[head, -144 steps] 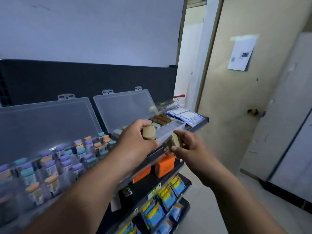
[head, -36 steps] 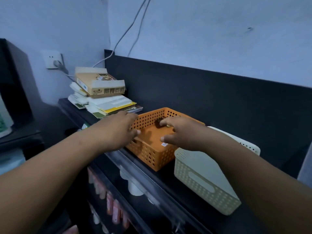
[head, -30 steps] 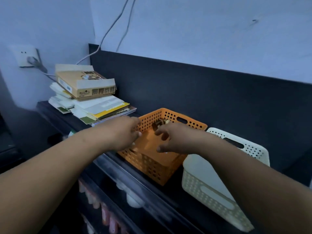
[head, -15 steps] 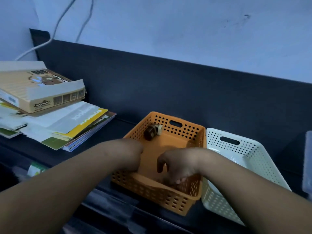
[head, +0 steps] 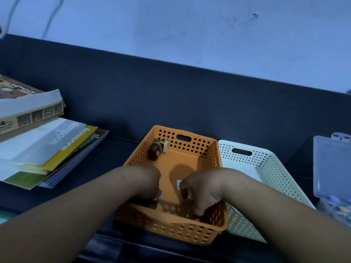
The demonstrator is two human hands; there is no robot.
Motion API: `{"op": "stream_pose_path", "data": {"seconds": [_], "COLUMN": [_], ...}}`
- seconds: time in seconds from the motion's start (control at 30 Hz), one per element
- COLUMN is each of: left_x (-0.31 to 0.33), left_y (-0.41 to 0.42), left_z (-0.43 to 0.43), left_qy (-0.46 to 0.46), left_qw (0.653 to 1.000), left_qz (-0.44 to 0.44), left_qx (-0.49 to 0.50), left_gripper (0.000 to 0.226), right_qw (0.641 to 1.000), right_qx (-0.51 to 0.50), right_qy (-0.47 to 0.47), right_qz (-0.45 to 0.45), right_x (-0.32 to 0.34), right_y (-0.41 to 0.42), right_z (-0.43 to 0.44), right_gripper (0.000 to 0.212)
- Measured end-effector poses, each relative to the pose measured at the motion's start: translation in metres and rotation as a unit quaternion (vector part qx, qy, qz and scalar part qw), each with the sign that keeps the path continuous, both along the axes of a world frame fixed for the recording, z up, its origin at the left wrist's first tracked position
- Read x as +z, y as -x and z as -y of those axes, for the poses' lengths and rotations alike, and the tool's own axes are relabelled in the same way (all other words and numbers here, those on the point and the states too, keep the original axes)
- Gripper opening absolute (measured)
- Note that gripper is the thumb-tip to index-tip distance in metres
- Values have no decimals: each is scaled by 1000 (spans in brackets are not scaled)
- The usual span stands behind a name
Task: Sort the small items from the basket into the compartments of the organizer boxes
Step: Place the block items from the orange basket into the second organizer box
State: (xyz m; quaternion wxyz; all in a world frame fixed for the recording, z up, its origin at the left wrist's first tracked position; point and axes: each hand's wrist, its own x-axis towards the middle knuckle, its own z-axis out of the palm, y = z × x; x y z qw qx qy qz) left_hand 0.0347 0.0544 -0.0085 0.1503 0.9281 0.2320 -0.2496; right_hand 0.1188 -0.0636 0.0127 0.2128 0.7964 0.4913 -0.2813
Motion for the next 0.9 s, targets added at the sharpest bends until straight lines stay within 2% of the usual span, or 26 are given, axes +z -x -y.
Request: {"op": "stream_pose_path", "data": {"seconds": [0.1, 0.17, 0.23, 0.37, 0.53, 0.67, 0.9], "left_x": [-3, -4, -3, 7, 29, 46, 57], "left_y": [1, 2, 2, 2, 2, -1, -18], "left_z": [-5, -10, -16, -21, -6, 22, 116], "left_qy": [36, 80, 110, 171, 221, 266, 324], "left_qw": [999, 993, 983, 941, 890, 857, 830], "left_qz": [36, 84, 141, 284, 398, 442, 454], "left_qx": [1, 25, 44, 62, 38, 19, -24], "left_gripper": [51, 60, 57, 31, 29, 28, 32], "right_qw": [999, 991, 971, 901, 814, 762, 682], "right_qx": [-13, -48, -86, -156, -193, -206, -256], "right_qy": [-50, -126, -218, -378, -515, -582, -651], "right_qz": [7, -20, -57, -143, -186, -197, -213], "right_x": [-2, -2, 2, 10, 23, 33, 26], "right_y": [-1, -6, -12, -17, -13, -8, -5], "right_z": [-3, -1, 3, 14, 41, 75, 170], "right_gripper": [57, 54, 47, 41, 39, 40, 44]}}
